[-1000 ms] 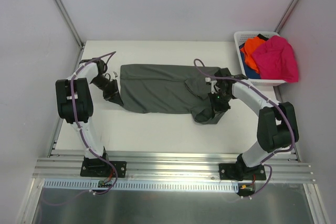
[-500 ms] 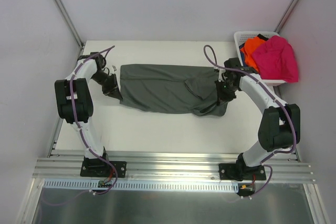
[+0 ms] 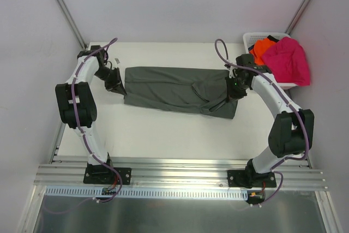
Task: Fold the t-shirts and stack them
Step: Fold the tshirt
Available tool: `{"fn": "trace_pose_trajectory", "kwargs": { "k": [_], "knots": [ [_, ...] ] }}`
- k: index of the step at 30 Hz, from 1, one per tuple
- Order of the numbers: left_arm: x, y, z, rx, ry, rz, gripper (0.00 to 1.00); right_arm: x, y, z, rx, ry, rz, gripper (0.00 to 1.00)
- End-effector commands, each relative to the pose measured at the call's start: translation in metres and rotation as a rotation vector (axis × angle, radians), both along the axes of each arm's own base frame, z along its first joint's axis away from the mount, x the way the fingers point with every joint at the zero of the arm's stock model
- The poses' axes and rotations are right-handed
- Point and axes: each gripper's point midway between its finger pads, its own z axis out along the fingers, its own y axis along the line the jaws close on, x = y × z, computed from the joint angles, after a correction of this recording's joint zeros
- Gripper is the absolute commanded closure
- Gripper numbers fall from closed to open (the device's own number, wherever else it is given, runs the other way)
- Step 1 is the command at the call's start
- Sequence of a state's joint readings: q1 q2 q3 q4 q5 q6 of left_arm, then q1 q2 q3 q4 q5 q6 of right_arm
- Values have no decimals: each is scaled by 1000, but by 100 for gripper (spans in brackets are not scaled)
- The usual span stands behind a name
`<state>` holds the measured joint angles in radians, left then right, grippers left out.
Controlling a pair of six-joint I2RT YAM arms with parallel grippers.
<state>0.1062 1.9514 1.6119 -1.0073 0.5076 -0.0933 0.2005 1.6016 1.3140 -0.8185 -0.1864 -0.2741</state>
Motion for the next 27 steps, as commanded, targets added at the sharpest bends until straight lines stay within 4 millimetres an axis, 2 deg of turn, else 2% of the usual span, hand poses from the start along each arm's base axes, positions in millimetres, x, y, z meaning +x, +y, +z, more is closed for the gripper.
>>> {"fn": "trace_pose_trajectory", "kwargs": {
  "k": [1,7,16,23,26,27],
  "knots": [
    [3,-1,22,-3,-62,-16,100,17,-1,27,8,-93,4,99],
    [10,-2,20,2,-66,-25,100,30,-1,34,-3,-122,3,100],
    [32,3,19,23,-101,-28,100,49,-2,41,-14,-160,3,99],
    [39,4,15,32,-105,-38,100,77,-3,44,-23,-189,0,100],
    [45,8,10,53,-109,-43,100,91,-1,51,-25,-213,2,99],
    [47,9,9,59,-113,-43,100,96,-1,47,-29,-206,1,99]
  ]
}}
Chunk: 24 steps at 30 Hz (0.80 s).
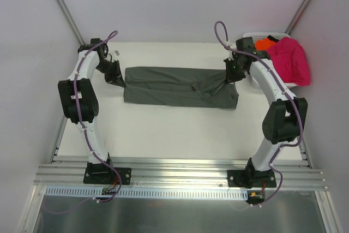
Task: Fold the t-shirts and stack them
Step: Fold the tshirt
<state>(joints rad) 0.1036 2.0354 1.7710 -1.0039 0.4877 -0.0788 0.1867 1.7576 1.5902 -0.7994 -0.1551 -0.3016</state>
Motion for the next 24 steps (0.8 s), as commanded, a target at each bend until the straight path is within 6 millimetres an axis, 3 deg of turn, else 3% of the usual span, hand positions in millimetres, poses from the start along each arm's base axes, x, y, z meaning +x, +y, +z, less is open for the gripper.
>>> {"fn": "trace_pose_trajectory", "kwargs": {
  "k": [1,24],
  "knots": [
    [13,4,5,38,-45,-31,100,25,-4,17,-16,-69,0,99],
    [60,28,-18,159,-111,-64,100,80,0,-6,-48,-75,-15,99]
  ]
}}
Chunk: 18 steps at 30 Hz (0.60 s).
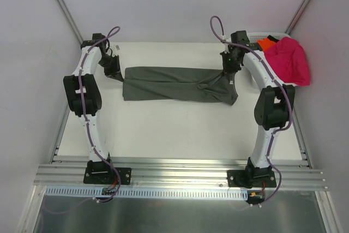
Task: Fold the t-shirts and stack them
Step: Fold the tshirt
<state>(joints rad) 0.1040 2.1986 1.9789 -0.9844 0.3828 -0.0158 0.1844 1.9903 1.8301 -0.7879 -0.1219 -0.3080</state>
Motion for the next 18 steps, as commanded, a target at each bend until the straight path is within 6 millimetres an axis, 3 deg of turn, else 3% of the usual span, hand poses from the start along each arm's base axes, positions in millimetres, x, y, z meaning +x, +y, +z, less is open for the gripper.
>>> {"fn": "trace_pose_trajectory", "kwargs": {
  "k": [1,8,18],
  "knots": [
    [11,4,0,42,-36,-41,100,20,-5,10,-23,-58,-3,100],
    [24,-2,-11,72,-50,-81,100,41,-3,-4,-45,-59,5,100],
    [41,-20,-22,119,-77,-130,100,45,-1,-21,-72,-40,12,99]
  ]
}}
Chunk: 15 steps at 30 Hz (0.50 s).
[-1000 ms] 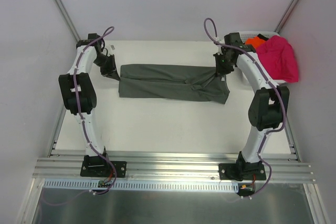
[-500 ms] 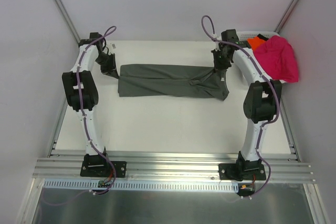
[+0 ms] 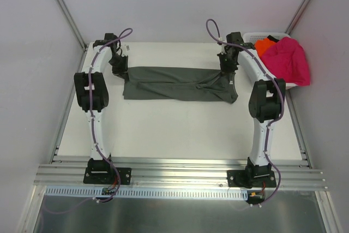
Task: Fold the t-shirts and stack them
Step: Fold the tshirt
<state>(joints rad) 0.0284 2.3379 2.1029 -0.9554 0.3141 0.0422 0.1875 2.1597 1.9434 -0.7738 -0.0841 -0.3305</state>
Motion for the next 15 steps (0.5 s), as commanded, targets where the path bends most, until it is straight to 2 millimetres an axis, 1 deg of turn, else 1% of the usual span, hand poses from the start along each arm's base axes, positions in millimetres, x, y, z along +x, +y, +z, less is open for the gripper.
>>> {"fn": "trace_pose_trajectory", "kwargs": {
  "k": [1,2,3,6,11,15],
  "knots": [
    [13,1,7,52,-48,-13,100,15,-1,18,-22,-69,9,99],
    [14,3,7,59,-49,-8,100,17,-2,16,-23,-66,7,99],
    [16,2,6,62,-51,-5,100,20,-1,18,-21,-76,9,99],
    [19,7,7,86,-59,16,100,22,0,18,-21,-78,7,99],
    [23,15,14,123,-83,48,100,25,-2,19,-33,-90,2,99],
    [31,21,26,144,-123,72,100,28,-1,20,-28,-95,-1,99]
  ]
}}
